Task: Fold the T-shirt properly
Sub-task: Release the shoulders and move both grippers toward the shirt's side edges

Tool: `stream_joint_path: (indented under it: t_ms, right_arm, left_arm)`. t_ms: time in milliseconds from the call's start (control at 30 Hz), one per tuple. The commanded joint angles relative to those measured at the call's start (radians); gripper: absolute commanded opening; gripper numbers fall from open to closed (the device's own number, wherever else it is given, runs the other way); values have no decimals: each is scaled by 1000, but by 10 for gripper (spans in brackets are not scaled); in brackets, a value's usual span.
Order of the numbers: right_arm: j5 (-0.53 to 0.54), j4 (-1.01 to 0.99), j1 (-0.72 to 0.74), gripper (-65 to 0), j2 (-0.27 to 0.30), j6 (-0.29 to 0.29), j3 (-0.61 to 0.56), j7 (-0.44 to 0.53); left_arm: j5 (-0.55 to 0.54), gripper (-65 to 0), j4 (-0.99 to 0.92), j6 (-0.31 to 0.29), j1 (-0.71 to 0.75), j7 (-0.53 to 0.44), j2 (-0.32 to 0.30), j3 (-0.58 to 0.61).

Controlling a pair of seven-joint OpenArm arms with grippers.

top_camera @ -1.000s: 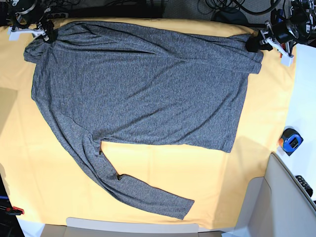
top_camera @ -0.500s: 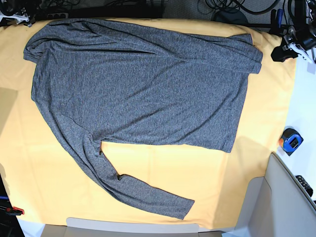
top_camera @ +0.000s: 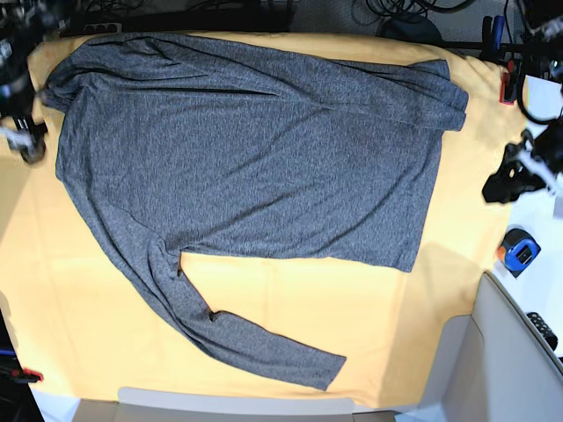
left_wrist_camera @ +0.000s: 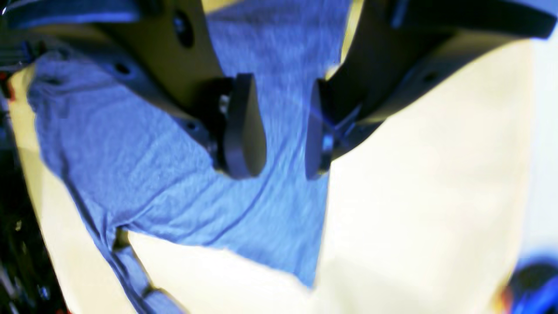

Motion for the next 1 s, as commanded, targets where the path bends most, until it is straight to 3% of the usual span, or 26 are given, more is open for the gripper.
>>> stream_joint_path:
  t_ms: [0, 167, 300, 400, 600, 767, 967]
  right_arm:
    - [-14, -56, 76, -371, 50, 38, -48, 10]
    - [-130, -515, 405, -369, 154, 266, -196, 10]
    - [-218, -731, 591, -291, 228, 383, -268, 13]
    - [-308, -863, 672, -263, 249, 457, -319, 73]
    - [-416, -1061, 697, -264, 260, 537, -463, 208]
    - [-419, -1083, 669, -264, 268, 572, -546, 209]
    - [-419, -1087, 625, -264, 266, 610, -552, 166]
  left_arm:
    - [18, -460, 12, 1, -44, 14, -17, 26]
    - [128, -458, -58, 4, -187, 24, 29, 146]
    - [142, -457, -159, 3, -213, 14, 37, 172]
    - [142, -457, -198, 3, -216, 13, 37, 172]
    - [142, -457, -235, 3, -218, 11, 37, 169]
    - [142, -458, -235, 3, -218, 11, 38, 169]
    - [142, -458, -236, 9, -218, 11, 40, 169]
